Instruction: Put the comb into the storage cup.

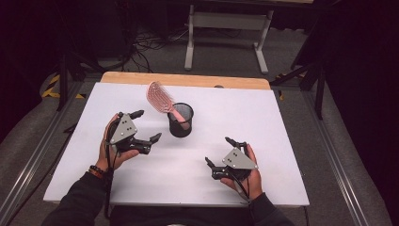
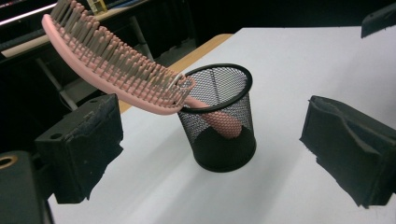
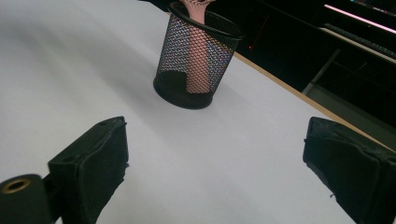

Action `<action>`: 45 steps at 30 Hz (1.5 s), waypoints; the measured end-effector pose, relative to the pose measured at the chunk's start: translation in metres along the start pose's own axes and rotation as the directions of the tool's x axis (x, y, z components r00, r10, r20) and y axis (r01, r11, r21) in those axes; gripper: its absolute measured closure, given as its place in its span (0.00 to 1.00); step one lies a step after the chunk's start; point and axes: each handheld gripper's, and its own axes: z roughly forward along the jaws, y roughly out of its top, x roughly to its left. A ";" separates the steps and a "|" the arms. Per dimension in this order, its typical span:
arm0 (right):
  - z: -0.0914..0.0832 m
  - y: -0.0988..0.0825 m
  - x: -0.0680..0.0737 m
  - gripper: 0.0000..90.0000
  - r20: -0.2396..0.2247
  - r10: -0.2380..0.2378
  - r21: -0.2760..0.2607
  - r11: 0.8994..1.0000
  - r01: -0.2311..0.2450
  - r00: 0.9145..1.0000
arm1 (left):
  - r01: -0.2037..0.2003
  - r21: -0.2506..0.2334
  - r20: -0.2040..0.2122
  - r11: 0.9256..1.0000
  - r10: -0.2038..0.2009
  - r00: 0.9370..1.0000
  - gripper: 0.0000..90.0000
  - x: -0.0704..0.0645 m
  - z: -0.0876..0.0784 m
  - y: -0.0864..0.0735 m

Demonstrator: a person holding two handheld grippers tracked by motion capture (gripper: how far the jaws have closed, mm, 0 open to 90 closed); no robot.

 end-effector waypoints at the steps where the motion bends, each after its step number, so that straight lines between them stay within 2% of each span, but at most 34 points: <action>1: 0.000 0.000 0.000 0.08 -0.001 0.003 -0.004 1.000 -0.003 1.000 | 0.004 0.001 0.007 1.000 -0.004 1.000 0.07 -0.001 0.000 -0.001; 3: 0.000 0.000 -0.001 0.07 0.001 0.007 -0.008 1.000 -0.007 1.000 | -0.016 0.003 0.014 1.000 0.016 1.000 0.07 -0.005 -0.001 -0.002; 5: -0.001 0.000 -0.001 0.07 0.003 0.007 -0.008 1.000 -0.007 1.000 | -0.012 0.004 0.021 1.000 0.012 1.000 0.06 -0.007 -0.002 -0.002; 7: -0.001 0.001 -0.001 0.06 0.014 0.004 -0.010 1.000 -0.004 1.000 | -0.028 -0.001 0.041 1.000 0.028 0.999 0.06 -0.012 -0.004 -0.003; 10: -0.002 0.001 -0.002 0.06 0.017 0.010 -0.016 1.000 -0.009 1.000 | -0.051 -0.002 0.047 0.999 0.051 0.998 0.06 -0.016 -0.005 -0.003; 20: -0.003 0.002 0.000 0.07 0.025 -0.006 -0.019 1.000 0.006 1.000 | -0.091 -0.002 0.081 0.996 0.091 0.993 0.06 -0.028 -0.010 -0.006; 25: -0.003 0.003 0.002 0.07 0.021 -0.013 -0.017 1.000 0.013 1.000 | -0.094 0.008 0.093 0.996 0.092 0.991 0.07 -0.031 -0.010 -0.014; 30: -0.004 0.003 0.002 0.07 0.021 -0.016 -0.021 1.000 0.016 1.000 | -0.098 0.011 0.085 0.995 0.096 0.992 0.07 -0.033 -0.010 -0.019; 35: -0.004 0.003 0.001 0.07 0.023 -0.017 -0.021 1.000 0.018 1.000 | -0.081 0.018 0.081 0.997 0.079 0.994 0.07 -0.033 -0.011 -0.025; 41: -0.004 0.002 0.000 0.07 0.023 -0.015 -0.021 1.000 0.016 1.000 | -0.089 0.031 0.080 0.996 0.087 0.993 0.07 -0.032 -0.016 -0.031; 45: -0.004 0.002 0.000 0.07 0.022 -0.017 -0.021 1.000 0.018 1.000 | -0.075 0.034 0.067 0.997 0.073 0.995 0.07 -0.030 -0.024 -0.036</action>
